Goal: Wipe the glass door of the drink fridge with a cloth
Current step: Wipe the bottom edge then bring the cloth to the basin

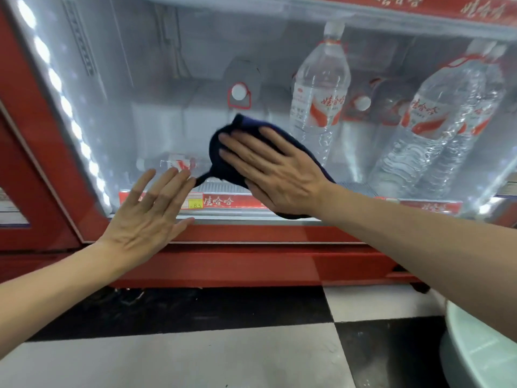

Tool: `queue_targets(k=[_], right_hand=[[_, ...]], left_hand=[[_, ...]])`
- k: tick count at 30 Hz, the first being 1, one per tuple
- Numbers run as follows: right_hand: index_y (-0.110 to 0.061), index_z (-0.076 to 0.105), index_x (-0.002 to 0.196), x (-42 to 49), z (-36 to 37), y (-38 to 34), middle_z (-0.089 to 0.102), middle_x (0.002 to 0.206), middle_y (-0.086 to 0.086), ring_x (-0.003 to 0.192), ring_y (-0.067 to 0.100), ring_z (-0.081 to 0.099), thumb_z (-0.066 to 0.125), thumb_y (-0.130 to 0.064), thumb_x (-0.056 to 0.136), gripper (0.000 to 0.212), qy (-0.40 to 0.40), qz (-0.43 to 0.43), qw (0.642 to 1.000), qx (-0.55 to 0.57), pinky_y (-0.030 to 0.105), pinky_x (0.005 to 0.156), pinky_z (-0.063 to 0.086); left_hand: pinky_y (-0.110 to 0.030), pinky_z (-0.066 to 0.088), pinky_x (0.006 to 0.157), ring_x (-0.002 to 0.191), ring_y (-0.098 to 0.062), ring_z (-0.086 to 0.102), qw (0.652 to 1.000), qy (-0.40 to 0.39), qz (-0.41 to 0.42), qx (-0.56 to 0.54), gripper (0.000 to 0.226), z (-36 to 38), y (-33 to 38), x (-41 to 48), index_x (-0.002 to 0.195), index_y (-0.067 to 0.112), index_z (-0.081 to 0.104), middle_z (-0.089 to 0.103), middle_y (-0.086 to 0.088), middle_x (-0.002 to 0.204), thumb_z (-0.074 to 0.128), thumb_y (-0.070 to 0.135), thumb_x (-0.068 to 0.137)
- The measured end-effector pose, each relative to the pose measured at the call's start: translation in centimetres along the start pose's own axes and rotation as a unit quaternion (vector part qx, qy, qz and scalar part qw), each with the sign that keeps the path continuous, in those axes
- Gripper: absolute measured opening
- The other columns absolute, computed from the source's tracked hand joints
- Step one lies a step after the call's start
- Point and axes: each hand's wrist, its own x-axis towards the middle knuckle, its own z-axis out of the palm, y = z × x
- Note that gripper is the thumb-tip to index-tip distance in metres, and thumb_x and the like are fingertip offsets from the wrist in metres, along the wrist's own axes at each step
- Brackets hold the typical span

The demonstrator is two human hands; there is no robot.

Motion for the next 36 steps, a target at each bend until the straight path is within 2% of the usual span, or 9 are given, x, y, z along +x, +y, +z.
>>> queue_targets(k=[5,10,17,20,23,28,31,34,36], right_hand=[[-0.004,0.025,0.16,1.4,2.1,-3.0,0.024,0.168,0.012,0.156,0.027,0.02,0.038,-0.024,0.105,0.06,0.017,0.029,0.999,-0.041,0.047,0.128,0.01],[-0.002,0.016,0.161,-0.4,4.8,-6.1,0.017,0.17,0.01,0.157,0.024,0.016,0.033,-0.021,0.107,0.06,-0.056,-0.145,0.984,-0.082,0.04,0.128,0.018],[-0.004,0.019,0.162,4.2,2.9,-4.6,0.017,0.17,0.01,0.157,0.024,0.016,0.034,-0.019,0.109,0.057,-0.045,-0.076,0.995,-0.042,0.042,0.129,0.014],[-0.004,0.021,0.161,7.6,2.3,-4.7,0.02,0.169,0.012,0.157,0.027,0.019,0.033,-0.029,0.111,0.057,0.008,0.007,0.998,-0.067,0.045,0.128,0.013],[-0.003,0.021,0.161,7.4,4.0,-7.0,0.021,0.169,0.012,0.156,0.026,0.021,0.032,-0.035,0.112,0.06,0.016,0.008,0.997,-0.071,0.045,0.128,0.014],[-0.001,0.001,0.162,4.1,8.9,-11.8,0.002,0.171,0.012,0.157,0.025,-0.003,0.014,-0.026,0.113,0.057,-0.069,-0.199,0.969,-0.127,0.042,0.128,-0.004],[0.002,-0.022,0.155,4.9,9.5,-11.5,-0.031,0.163,0.019,0.15,0.03,-0.031,0.004,-0.026,0.11,0.059,-0.047,-0.152,0.974,-0.159,0.039,0.123,-0.021],[-0.003,0.002,0.162,8.1,7.4,-9.5,0.0,0.171,0.011,0.157,0.022,-0.006,0.01,-0.016,0.112,0.052,-0.072,-0.18,0.98,-0.045,0.039,0.127,-0.011],[-0.004,0.018,0.162,10.8,5.4,-9.0,0.019,0.169,0.01,0.157,0.023,0.016,0.019,-0.009,0.111,0.051,-0.033,-0.13,0.991,-0.009,0.041,0.129,0.003]], left_hand=[[-0.05,0.017,0.126,0.156,-0.026,0.011,1.0,-0.009,0.001,-0.005,0.077,0.3,-0.8,-0.9,0.158,-0.003,0.02,0.031,-0.019,0.155,0.048,0.042,0.102],[-0.051,0.027,0.121,0.14,-0.033,0.034,1.0,-0.018,-0.007,-0.024,0.076,-0.8,-2.7,-2.7,0.157,-0.001,0.024,0.034,-0.017,0.151,0.054,0.038,0.098],[-0.053,0.035,0.113,0.133,-0.034,0.039,0.998,-0.05,-0.029,-0.006,0.07,-1.0,-5.3,-6.1,0.147,0.0,0.037,0.038,-0.016,0.142,0.06,0.036,0.092],[-0.053,0.036,0.112,0.134,-0.032,0.039,0.998,-0.056,-0.026,0.016,0.07,-0.6,-5.5,-6.6,0.148,0.001,0.036,0.038,-0.015,0.143,0.06,0.038,0.094],[-0.053,0.037,0.112,0.134,-0.032,0.039,0.998,-0.053,-0.039,0.006,0.069,-0.9,-5.6,-6.6,0.147,0.0,0.039,0.039,-0.016,0.143,0.066,0.037,0.094],[-0.051,0.036,0.103,0.121,-0.036,0.043,0.993,-0.075,-0.092,-0.027,0.063,-2.3,-7.0,-7.7,0.134,-0.002,0.05,0.04,-0.017,0.13,0.075,0.028,0.084],[-0.053,0.038,0.102,0.12,-0.037,0.045,0.987,-0.107,-0.112,-0.035,0.062,-2.8,-7.5,-9.3,0.134,-0.001,0.047,0.043,-0.017,0.13,0.074,0.021,0.083],[-0.053,0.038,0.102,0.12,-0.038,0.048,0.984,-0.107,-0.134,-0.05,0.051,-2.9,-7.9,-10.4,0.134,-0.001,0.049,0.046,-0.019,0.13,0.065,0.017,0.089],[-0.052,0.038,0.099,0.117,-0.039,0.047,0.982,-0.095,-0.156,-0.057,0.047,-2.8,-8.4,-10.7,0.131,-0.003,0.052,0.05,-0.021,0.126,0.061,0.015,0.088]])
